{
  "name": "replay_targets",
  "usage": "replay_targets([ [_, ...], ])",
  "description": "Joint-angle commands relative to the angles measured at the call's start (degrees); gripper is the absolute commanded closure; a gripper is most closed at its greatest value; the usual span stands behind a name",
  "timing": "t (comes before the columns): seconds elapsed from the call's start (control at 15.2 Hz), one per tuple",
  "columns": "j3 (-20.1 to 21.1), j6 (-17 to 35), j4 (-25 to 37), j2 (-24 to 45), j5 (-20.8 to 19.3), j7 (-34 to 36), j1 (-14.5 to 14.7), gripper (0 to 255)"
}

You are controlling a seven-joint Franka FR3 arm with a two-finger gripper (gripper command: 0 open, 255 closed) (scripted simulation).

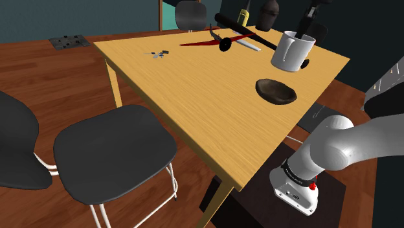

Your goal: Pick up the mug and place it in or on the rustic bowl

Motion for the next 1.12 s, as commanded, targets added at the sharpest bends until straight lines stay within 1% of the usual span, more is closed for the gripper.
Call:
replay_targets([
  [0.0,-2.1,-1.1,0.2,-1.0,-1.6,-2.7,-0.5,255],
  [0.07,-2.2,-1.1,0.2,-1.1,-1.6,-2.8,-0.5,255],
  [1.06,-2.7,9.1,-16.2,-7.3,-2.4,-2.1,-1.0,255],
])
